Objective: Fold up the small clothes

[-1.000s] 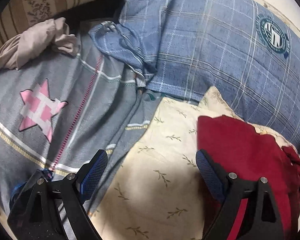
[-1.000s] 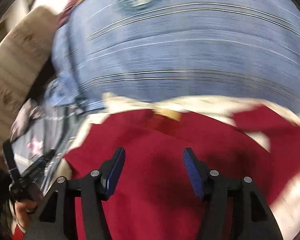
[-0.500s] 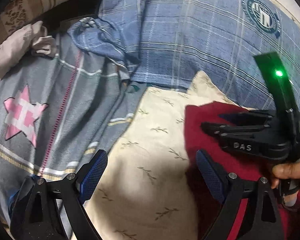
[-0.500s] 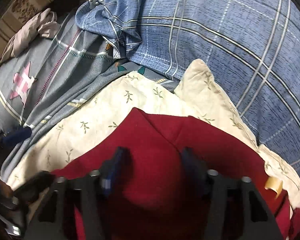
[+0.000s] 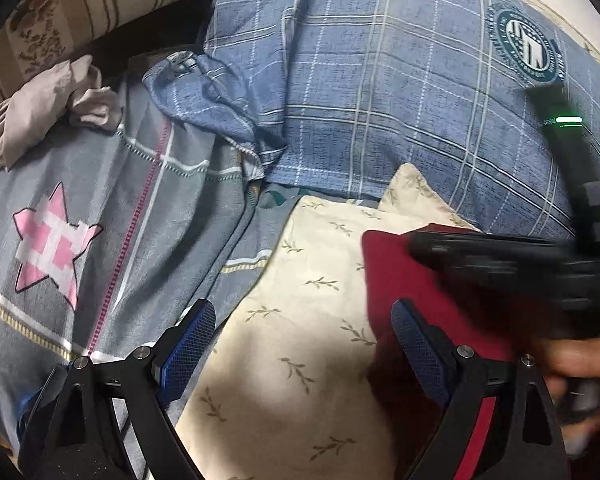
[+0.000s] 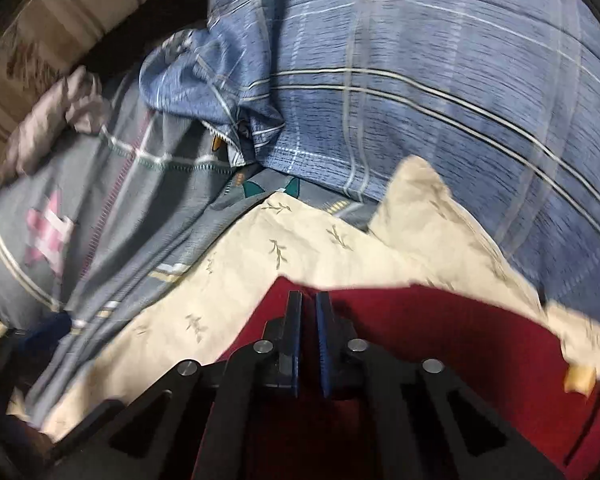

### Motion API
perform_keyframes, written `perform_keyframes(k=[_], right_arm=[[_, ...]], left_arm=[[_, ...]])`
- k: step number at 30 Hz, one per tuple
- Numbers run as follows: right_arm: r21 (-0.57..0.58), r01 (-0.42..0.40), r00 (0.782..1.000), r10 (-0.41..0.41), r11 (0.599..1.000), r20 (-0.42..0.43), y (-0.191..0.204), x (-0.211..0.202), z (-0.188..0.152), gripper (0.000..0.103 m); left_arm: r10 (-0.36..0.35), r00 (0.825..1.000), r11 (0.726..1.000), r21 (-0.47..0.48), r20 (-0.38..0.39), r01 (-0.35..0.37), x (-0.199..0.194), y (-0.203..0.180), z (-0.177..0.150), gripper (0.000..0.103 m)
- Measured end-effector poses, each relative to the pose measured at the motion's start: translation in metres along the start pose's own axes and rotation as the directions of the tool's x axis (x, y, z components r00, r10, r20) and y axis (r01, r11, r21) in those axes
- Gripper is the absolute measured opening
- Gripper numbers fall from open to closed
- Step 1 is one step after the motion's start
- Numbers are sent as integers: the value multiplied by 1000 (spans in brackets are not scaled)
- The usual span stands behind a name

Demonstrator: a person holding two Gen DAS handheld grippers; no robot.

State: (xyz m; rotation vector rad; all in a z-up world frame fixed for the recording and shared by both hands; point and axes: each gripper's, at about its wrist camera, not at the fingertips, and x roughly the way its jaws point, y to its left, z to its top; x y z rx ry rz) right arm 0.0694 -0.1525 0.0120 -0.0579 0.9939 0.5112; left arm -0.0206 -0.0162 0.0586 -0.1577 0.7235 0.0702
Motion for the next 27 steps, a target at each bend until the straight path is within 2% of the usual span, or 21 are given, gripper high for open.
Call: perform_keyframes(k=[1,2,3,4,5,7,9,10,12,13,14,15,16,17,18,19,21,24,25,26,27], right_arm=[[31,-5,1000,5,1000,6,-6,-14,-3,21],[62,-18,1000,17,998,20,-13,-32,-10,39],[90,-19,999,15,996,39,-22,-54,-19,49],[115,7,998,-14,993,57,-32,-75,-30,66],[144,58,995,-69,988,72,-43,-94,-42,73],[214,204,973,-221,955,61,-72,-127,-71,74],[290,363,924,-383,885,14,-107,-148,-100,74],[322,418,900,-436,849,-20,-123,-151,-111,74],[383,511,854,-507,770,-119,-156,-147,-132,74],[403,514,852,-505,757,-139,-165,-145,-138,73],[424,491,866,-479,761,-143,-173,-141,-144,62],[432,456,886,-443,778,-137,-176,-138,-146,46],[426,429,900,-417,796,-128,-175,-134,-145,9],[408,448,890,-440,795,-120,-171,-133,-142,5],[388,458,883,-461,800,-92,-167,-135,-137,5],[390,444,886,-461,807,-55,-166,-140,-133,5],[408,449,874,-485,795,-15,-169,-147,-126,4],[428,478,862,-503,767,-60,-190,-139,-129,5],[439,465,874,-476,769,-92,-198,-132,-133,6],[459,443,888,-448,770,-105,-204,-130,-138,12],[493,420,895,-438,762,-85,-207,-137,-142,14]], left_arm=[[-7,1000,1000,4,7,7,-2,0,0,90],[-18,1000,1000,9,12,18,-3,-1,1,90],[-32,999,999,16,16,32,-5,-2,1,90],[-45,999,999,22,18,45,-6,-3,1,91],[-57,998,998,29,18,56,-8,-5,1,91],[-78,997,996,47,20,77,-11,-9,0,91],[-90,996,994,59,15,89,-11,-14,-1,91],[-100,995,993,66,-2,99,-9,-17,0,91],[-112,993,989,91,-36,115,-6,-24,-1,91],[-107,994,989,98,-37,110,-6,-26,0,91],[-103,994,989,101,-36,106,-6,-29,1,91],[-106,994,989,100,-38,109,-5,-31,4,91],[-112,993,989,95,-39,116,-3,-34,7,91],[-117,992,989,90,-37,120,-1,-36,9,91],[-119,992,989,88,-33,122,1,-39,10,91],[-119,992,988,92,-34,122,5,-40,9,91],[-104,993,988,106,-60,110,15,-44,2,91],[-94,988,985,130,-121,109,30,-47,-3,91],[-91,988,986,126,-127,108,33,-47,-2,91],[-95,987,986,121,-127,111,33,-46,-1,91],[-95,987,987,120,-127,111,34,-46,0,91]])
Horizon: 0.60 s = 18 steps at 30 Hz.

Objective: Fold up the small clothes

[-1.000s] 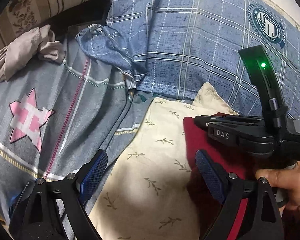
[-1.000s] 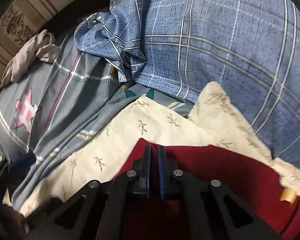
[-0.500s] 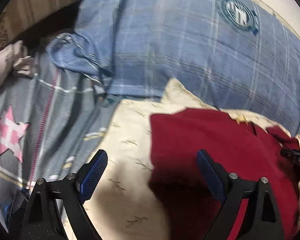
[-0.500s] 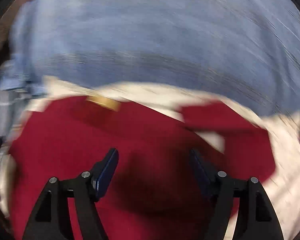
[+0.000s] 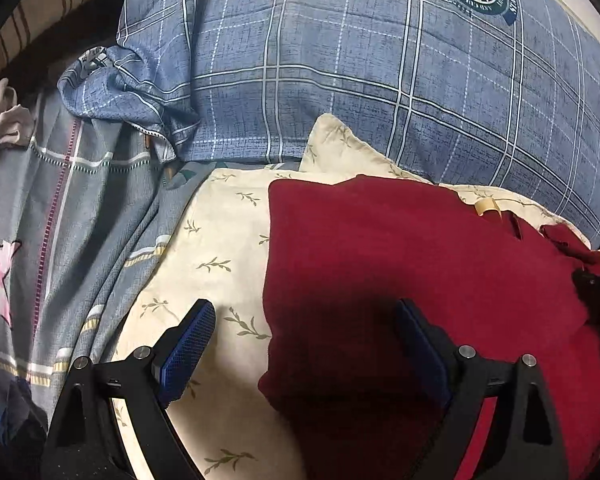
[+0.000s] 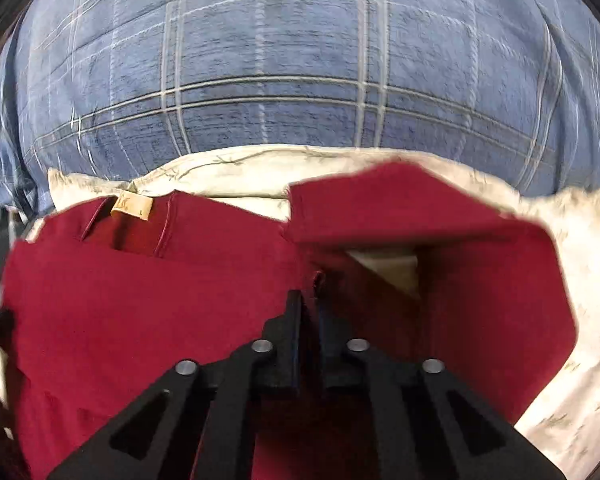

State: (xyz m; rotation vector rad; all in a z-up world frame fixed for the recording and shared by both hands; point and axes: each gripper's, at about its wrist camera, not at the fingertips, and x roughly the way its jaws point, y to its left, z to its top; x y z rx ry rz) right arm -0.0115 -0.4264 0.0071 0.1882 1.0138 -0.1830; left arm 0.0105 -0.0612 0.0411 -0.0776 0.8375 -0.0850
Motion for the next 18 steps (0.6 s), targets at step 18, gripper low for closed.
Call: perform_keyframes(k=[18], right_arm=[[60,-82,996,80,995,36,-33,-20,22,63]], left_arm=[[10,1000,1000,-2,6,-10,2,-1,-1,91]])
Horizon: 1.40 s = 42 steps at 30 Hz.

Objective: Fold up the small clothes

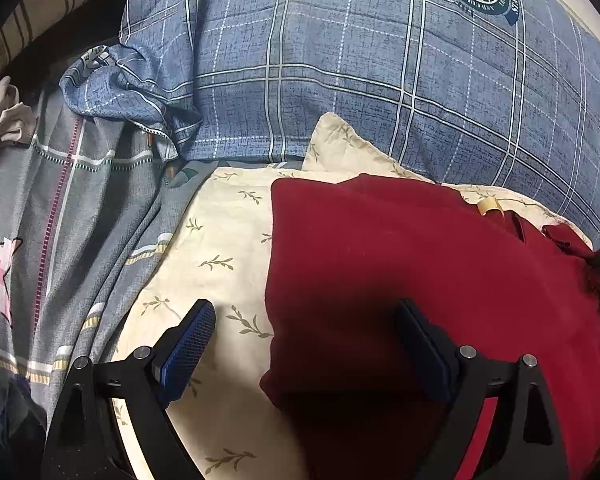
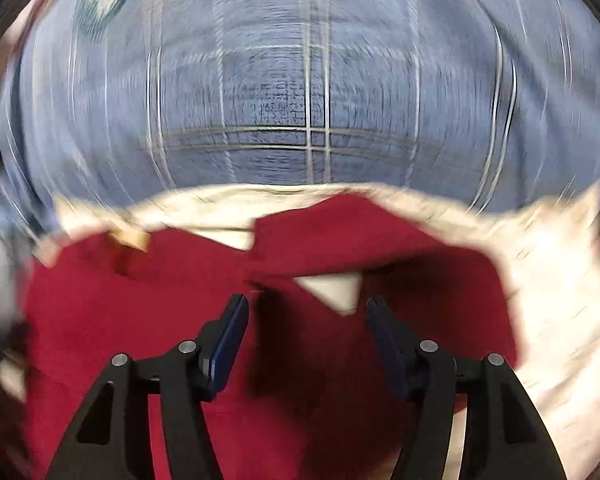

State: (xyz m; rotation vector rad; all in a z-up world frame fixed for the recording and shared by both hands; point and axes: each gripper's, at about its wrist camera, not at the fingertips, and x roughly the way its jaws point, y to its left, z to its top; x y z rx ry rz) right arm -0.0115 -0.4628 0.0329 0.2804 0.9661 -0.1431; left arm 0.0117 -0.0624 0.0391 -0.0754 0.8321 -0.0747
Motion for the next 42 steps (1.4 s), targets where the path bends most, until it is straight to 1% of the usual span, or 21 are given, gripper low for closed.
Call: perform_keyframes(k=[2,7,9,10,11,14,17,20,22,24,27,29,30,32,33,34,35,37,39,41,42], right_arm=[[95,-62,998,63,994,-10,-10,7,3,63],[224,-116,992,122,968,-12,-17,39,12,61],[258,-152,988,154,954,12,-19,50,17,42],[261,-154,988,153,953,25,-20,51,19,15],[254,-134,991,130,958,33,-20,49,21,4],[193,-148,988,138,970,64,-23,15,20,4],[75,-179,983,175,981,60,-15,-30,17,4],[-69,-222,974,225,973,36,8,-75,17,4],[-176,-267,962,273,947,6,37,-99,16,4],[-291,-322,945,324,901,-45,72,-115,15,4],[-417,-421,905,404,805,-134,127,-130,10,4],[-459,-475,879,436,751,-195,167,-124,7,4],[-481,-513,857,452,711,-247,193,-116,3,4],[-481,-566,825,466,670,-321,232,-93,-4,6],[-470,-555,832,447,686,-329,250,-75,-5,7],[-459,-524,851,417,718,-320,261,-59,-4,14],[-430,-505,860,398,748,-318,264,-46,-3,28],[-324,-494,858,394,807,-329,256,-23,1,42],[-293,-478,869,396,828,-297,238,-27,-3,43],[-279,-466,878,400,840,-263,212,-48,-11,53],[-265,-436,895,385,860,-224,193,-62,-16,56]], left_arm=[[3,1000,1000,3,3,-3,0,-1,0,91],[-1,1000,1000,1,-3,1,2,0,1,92],[-2,1000,1000,-2,-6,2,2,0,1,92],[-4,1000,1000,-4,-5,3,2,1,2,92],[-3,1000,1000,-5,-3,3,1,1,2,92],[5,1000,1000,-10,15,-4,-4,3,4,91],[15,998,999,-29,57,-14,-14,9,7,91],[21,996,998,-64,83,-16,-23,18,8,91],[19,996,995,-97,86,-11,-27,25,8,90],[22,995,992,-122,97,-10,-31,32,9,91],[20,993,989,-149,114,-2,-37,41,10,90],[7,993,985,-174,121,14,-39,49,10,90],[0,993,982,-186,121,22,-39,52,10,90],[-24,994,977,-206,110,47,-36,59,11,90],[-33,994,976,-210,105,55,-35,61,12,90],[-43,994,975,-212,103,64,-34,63,14,90],[-53,993,975,-210,107,75,-34,64,15,90],[-81,990,974,-204,111,103,-34,65,17,91],[-118,986,972,-192,115,139,-35,65,19,91],[-140,983,972,-174,120,160,-35,63,20,91],[-143,982,972,-167,124,163,-36,62,20,91]])
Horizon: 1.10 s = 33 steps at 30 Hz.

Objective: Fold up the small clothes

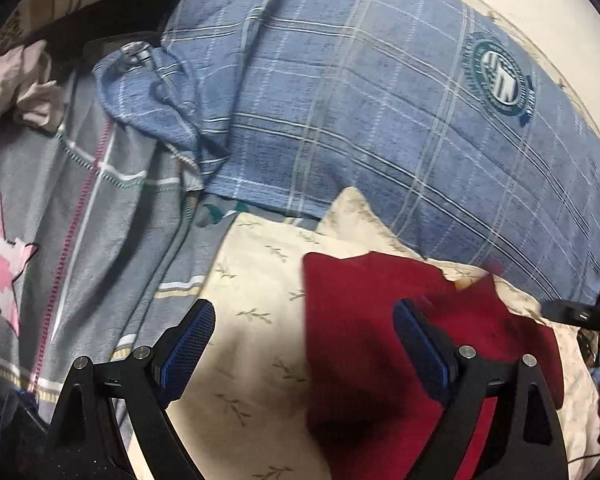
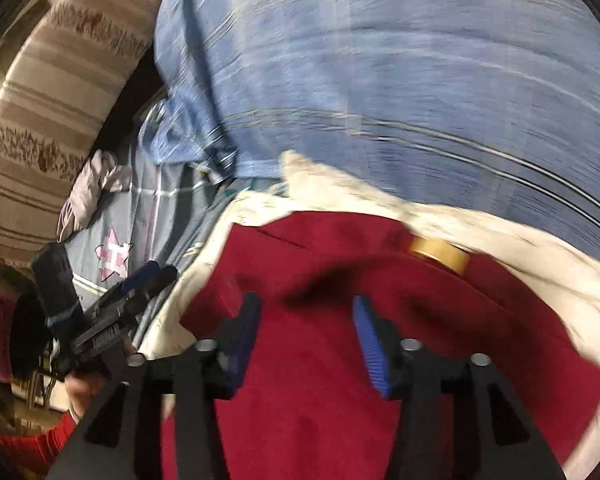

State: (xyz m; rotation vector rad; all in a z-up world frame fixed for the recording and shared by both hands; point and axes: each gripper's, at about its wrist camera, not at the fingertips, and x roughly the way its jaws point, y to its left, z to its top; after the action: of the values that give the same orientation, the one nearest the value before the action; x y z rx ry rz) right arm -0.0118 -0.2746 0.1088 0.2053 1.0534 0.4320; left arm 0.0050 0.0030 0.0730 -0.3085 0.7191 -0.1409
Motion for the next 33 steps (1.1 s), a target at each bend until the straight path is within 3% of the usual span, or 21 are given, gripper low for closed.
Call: perform_keyframes(k=[2,5,8,12,15,20,24,27,29,31,33], right_arm=[[26,60,997,-61,998,50,-14,-26,-18,65],[95,171,980,-179,981,82,-47,-64,-39,67],[122,180,976,-193,976,99,-64,-87,-72,67],[15,325,942,-325,946,79,-55,-78,-106,67],[-47,359,933,-358,932,41,-54,-59,-120,66],[-115,487,873,-481,866,77,-56,-46,-134,63],[-60,479,876,-472,876,100,-70,-50,-132,56],[-11,453,886,-449,891,111,-78,-54,-130,52],[8,439,893,-437,899,110,-81,-54,-131,52],[9,438,893,-436,899,115,-80,-54,-132,52],[7,443,890,-441,896,119,-78,-54,-132,47]], left_arm=[[-11,1000,1000,18,1,11,1,-5,-3,91],[-17,1000,998,57,-2,17,2,-14,-7,91],[-49,999,996,74,-19,51,2,-20,-10,91],[-94,992,993,69,-82,100,13,-26,-6,91],[-63,992,995,65,-109,70,32,-31,9,91],[-54,989,995,71,-141,65,68,-52,33,89],[-87,978,986,124,-192,112,92,-72,36,73],[-49,969,989,122,-243,80,117,-75,38,68],[-53,965,991,103,-256,82,126,-73,42,57],[-64,962,991,96,-266,93,131,-75,45,22],[-71,967,991,95,-245,97,125,-77,48,15]])
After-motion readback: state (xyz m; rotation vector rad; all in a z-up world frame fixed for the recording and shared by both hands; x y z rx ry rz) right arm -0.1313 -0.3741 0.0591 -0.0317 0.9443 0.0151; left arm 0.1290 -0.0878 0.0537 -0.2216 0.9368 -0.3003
